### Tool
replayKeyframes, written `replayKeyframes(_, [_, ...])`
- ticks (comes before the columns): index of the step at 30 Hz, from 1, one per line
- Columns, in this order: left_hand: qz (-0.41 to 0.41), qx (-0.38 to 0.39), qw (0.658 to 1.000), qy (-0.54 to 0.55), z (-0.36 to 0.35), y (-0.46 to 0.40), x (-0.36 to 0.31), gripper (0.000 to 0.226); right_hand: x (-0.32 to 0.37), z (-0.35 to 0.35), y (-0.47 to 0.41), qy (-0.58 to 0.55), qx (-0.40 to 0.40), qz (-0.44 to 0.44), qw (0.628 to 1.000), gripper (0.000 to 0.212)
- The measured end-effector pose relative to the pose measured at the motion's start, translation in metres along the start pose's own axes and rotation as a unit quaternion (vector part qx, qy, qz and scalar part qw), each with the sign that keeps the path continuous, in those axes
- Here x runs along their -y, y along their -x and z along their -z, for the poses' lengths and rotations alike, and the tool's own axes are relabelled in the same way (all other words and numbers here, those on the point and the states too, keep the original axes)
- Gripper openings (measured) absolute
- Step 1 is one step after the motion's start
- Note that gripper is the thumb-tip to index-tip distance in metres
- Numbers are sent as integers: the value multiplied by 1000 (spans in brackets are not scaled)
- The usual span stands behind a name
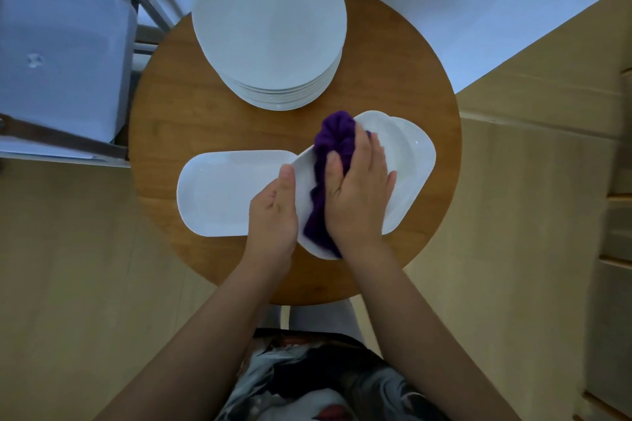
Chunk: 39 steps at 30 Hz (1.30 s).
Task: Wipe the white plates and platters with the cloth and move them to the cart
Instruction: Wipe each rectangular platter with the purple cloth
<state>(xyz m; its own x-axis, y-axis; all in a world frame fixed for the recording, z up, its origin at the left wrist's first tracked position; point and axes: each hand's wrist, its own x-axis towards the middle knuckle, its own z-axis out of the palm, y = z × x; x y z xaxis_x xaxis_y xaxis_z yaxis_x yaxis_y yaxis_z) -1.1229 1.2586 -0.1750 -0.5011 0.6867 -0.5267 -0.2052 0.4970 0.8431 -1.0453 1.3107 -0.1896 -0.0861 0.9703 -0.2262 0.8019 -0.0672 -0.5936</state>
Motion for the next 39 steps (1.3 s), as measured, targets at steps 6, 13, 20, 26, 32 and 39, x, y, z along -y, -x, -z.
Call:
replayKeyframes(6, [47,-27,994,93,23,16,-10,33,-14,23,-23,106,-25,48,993,51])
replayKeyframes(13, [105,-35,985,132,30,16,-16,28,-24,39,24,31,-90,19,995,44])
replayKeyframes(20, [166,-18,979,117,12,24,-9,40,-5,20,101,-55,-50,2,997,48])
replayKeyframes(26, [253,23,957,142,13,22,-14,34,-2,17,119,-40,75,103,991,78])
replayKeyframes(32, [276,89,942,170,3,22,-18,23,-13,30,97,21,-2,115,993,65])
replayKeyframes(39, [198,118,972,33,-3,0,-25,43,-33,85,61,-401,11,-88,912,56])
